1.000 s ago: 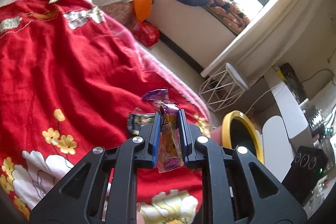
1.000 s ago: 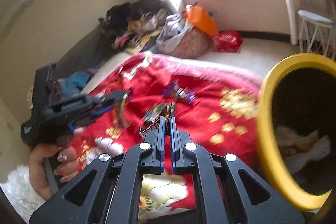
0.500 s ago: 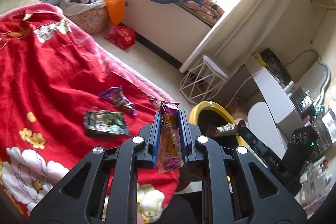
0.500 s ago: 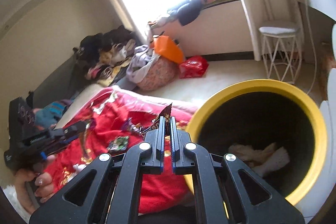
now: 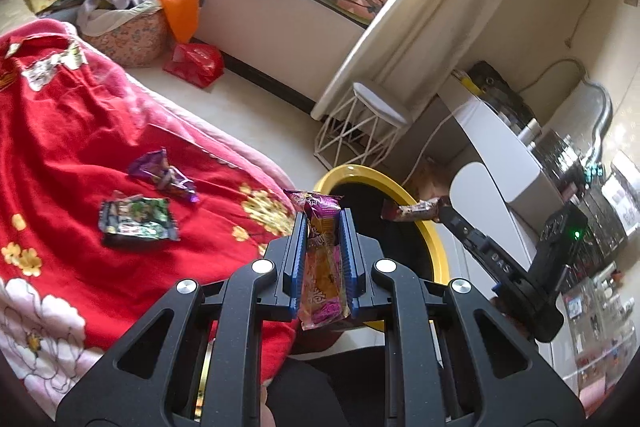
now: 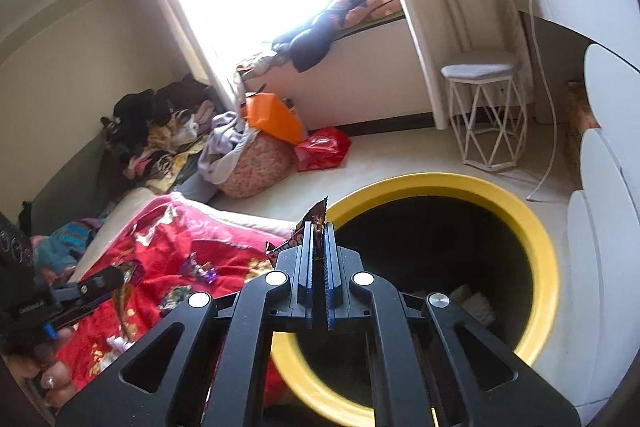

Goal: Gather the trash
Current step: 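Carry the gold wrapper and brown wrapper in both tools over the bin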

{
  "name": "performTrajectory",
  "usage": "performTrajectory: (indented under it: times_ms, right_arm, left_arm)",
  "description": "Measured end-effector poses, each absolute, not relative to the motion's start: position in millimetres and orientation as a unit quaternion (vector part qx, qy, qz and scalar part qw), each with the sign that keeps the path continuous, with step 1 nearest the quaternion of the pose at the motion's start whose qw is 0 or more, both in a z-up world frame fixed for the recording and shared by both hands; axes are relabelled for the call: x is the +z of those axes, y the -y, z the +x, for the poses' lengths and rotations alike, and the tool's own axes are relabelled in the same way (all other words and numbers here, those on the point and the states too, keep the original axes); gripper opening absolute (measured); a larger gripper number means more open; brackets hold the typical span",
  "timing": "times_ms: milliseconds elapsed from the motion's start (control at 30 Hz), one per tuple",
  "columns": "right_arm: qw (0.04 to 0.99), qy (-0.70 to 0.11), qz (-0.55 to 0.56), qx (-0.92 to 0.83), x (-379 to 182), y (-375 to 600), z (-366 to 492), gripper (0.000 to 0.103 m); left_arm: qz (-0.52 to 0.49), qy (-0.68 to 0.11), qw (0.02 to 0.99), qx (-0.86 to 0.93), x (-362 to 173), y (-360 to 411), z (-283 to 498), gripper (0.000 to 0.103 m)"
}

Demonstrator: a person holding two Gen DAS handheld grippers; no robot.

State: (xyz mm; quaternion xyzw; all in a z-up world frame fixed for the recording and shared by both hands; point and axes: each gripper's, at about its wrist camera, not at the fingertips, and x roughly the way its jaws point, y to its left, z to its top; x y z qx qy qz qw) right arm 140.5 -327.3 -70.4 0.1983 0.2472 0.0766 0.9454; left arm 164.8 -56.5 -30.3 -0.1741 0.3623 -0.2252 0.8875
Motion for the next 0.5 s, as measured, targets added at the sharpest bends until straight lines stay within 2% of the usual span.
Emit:
performTrajectory:
  times_ms: [500]
  right_arm:
    - [0.954, -0.246, 0.171, 0.004, -78.6, 348.3, 140.4, 0.005]
  left_arm:
    - [-0.147, -0.369, 0.881, -0.257, -34.1, 93.0, 163.1, 0.012]
